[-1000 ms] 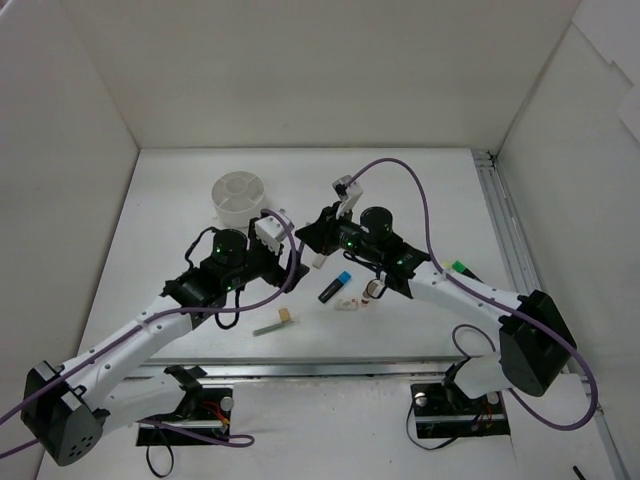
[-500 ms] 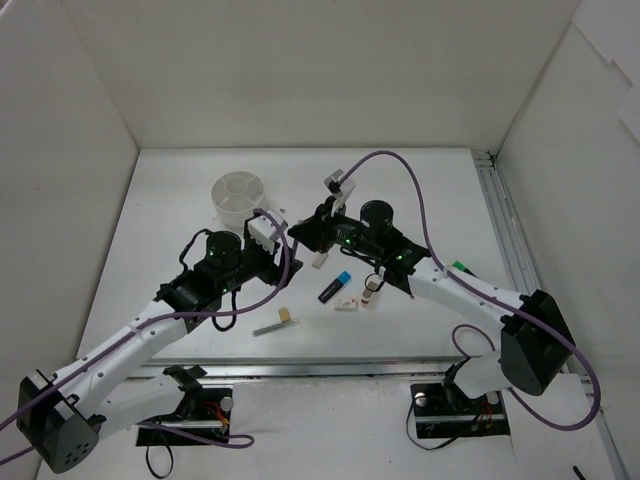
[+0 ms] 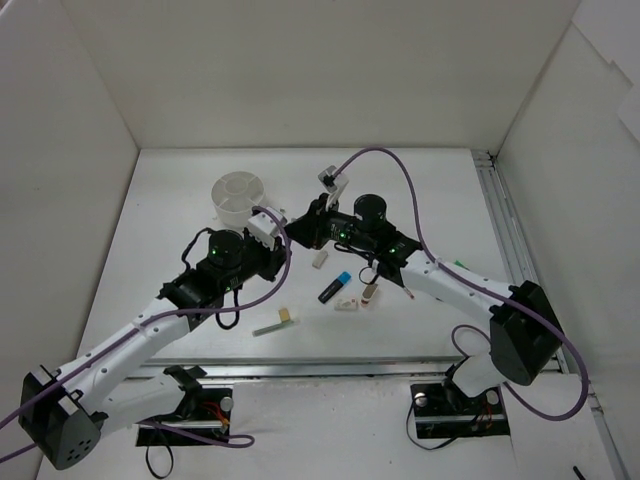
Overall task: Sort the stationery into containers
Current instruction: Place the pen in the storage box.
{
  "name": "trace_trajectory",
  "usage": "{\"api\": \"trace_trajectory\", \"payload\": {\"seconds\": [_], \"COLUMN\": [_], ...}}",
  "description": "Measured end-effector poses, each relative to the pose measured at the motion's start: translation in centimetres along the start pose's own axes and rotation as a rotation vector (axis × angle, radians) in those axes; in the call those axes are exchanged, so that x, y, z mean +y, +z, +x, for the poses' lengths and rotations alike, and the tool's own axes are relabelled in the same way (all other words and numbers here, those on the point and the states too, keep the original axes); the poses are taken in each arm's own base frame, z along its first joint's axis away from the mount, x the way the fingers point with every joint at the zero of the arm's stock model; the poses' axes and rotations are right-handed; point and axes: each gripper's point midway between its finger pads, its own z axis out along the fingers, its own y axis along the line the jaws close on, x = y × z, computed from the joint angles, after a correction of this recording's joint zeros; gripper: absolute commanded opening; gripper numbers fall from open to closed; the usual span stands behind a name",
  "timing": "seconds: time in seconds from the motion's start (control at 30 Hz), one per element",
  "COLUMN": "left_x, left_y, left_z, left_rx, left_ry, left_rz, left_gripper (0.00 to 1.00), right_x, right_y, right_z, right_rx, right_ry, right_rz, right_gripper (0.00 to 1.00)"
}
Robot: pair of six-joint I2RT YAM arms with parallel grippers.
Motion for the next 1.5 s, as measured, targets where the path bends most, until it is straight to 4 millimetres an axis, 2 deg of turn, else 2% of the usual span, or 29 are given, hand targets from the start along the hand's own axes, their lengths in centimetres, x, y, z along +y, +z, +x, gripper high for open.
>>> {"api": "trace_trajectory", "payload": {"seconds": [0.1, 0.2, 0.33, 0.5, 0.67, 0.77, 0.9, 1.03, 1.17, 1.3, 1.5], "left_x": [0.4, 1.0, 3.3, 8.3, 14.8, 19.7, 25.5, 29.7, 32.2, 33.1, 33.3], "left_y": [0.1, 0.3, 0.4, -0.3, -1.2, -0.9, 0.4, 2.2, 4.7, 7.0, 7.5], "left_z": [-0.2, -0.6, -0.7, -0.8, -0.9, -1.0, -2.4, -2.3, -2.2, -1.3, 0.3], "left_rx": [-0.009, -0.026, -0.03, -0.041, -0.051, -0.021, -0.021, -0.007, 0.006, 0.027, 0.062], "left_ry": [0.001, 0.005, -0.013, -0.045, -0.064, -0.079, -0.094, -0.116, -0.131, -0.136, -0.149], "left_rz": [-0.025, -0.051, -0.112, -0.247, -0.421, -0.511, -0.565, -0.562, -0.523, -0.483, -0.479], "left_gripper": [0.0, 0.0, 0.0, 0.0, 0.0, 0.0, 0.0, 0.0, 0.0, 0.0, 0.0], "right_x": [0.0, -0.1, -1.2, -5.6, -10.2, -12.1, -13.7, -14.4, -14.5, -14.0, -12.8], "right_y": [0.5, 0.9, 0.8, -0.8, -3.2, -4.3, -5.4, -6.0, -6.7, -7.7, -9.7], "right_z": [-0.3, -0.6, -2.1, -6.5, -8.3, -7.7, -6.3, -5.7, -5.3, -5.4, -7.0], "right_rx": [-0.001, -0.002, -0.031, -0.141, -0.201, -0.2, -0.171, -0.15, -0.139, -0.138, -0.17], "right_ry": [0.004, 0.022, 0.069, 0.121, 0.159, 0.183, 0.216, 0.23, 0.223, 0.19, 0.114], "right_rz": [-0.004, -0.004, 0.029, 0.14, 0.251, 0.29, 0.318, 0.321, 0.324, 0.334, 0.374], "right_gripper": [0.29, 0.5, 0.98, 0.98, 0.98, 0.98, 0.98, 0.98, 0.98, 0.98, 0.98]}}
